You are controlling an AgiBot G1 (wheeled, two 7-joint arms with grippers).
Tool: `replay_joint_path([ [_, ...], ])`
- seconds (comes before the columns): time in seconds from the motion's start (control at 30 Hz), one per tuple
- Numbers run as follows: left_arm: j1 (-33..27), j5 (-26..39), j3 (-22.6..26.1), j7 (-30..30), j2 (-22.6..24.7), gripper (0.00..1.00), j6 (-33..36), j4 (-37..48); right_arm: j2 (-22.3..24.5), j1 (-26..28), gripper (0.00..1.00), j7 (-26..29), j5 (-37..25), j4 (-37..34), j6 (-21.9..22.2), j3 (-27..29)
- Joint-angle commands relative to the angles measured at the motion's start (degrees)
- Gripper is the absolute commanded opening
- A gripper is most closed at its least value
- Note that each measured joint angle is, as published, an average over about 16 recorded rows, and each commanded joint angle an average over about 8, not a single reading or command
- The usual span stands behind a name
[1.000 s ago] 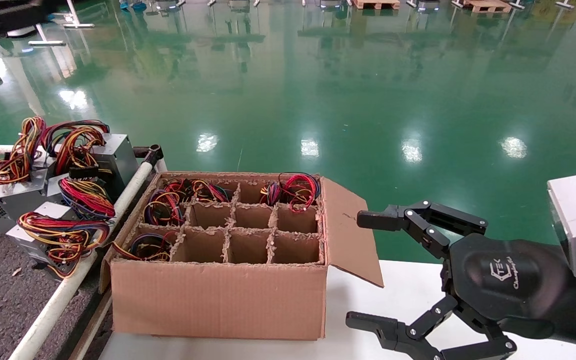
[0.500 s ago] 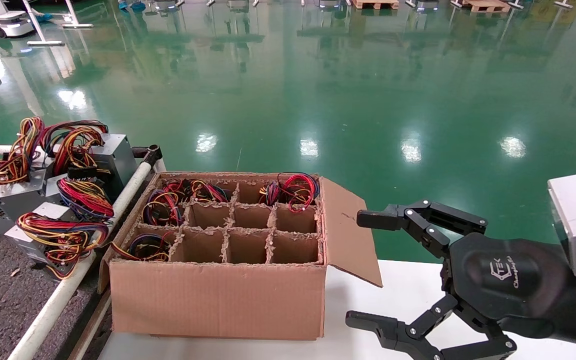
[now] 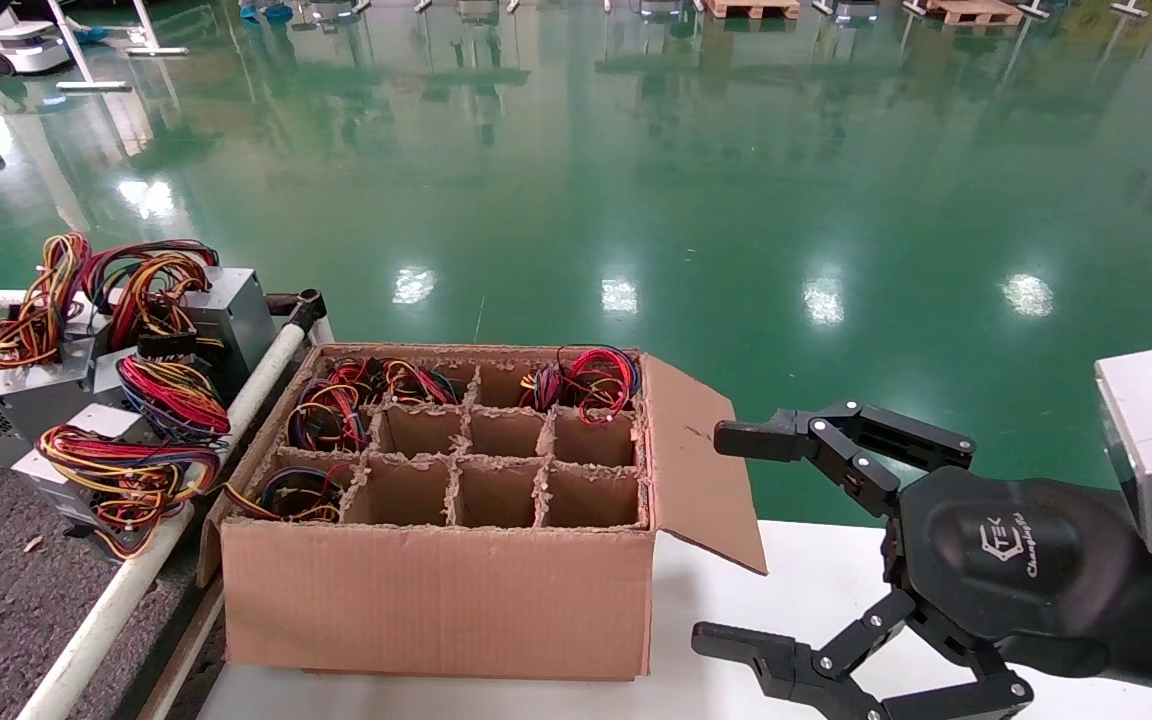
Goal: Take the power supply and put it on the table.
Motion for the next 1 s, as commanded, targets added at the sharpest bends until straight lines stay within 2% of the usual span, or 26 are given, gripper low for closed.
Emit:
replay_joint_path([
  [0.03,1.8,-0.8,0.1,-0.8,-1.0,1.00,1.7,-2.3,0.0,0.0,1.00,0.0,0.0,0.0,0.0,0.0],
  [1.0,27.6,-12.4,1.5,-13.1,-14.9,1.00,27.1,-36.6,0.0,0.0,1.00,0.0,0.0,0.0,0.0,0.0],
])
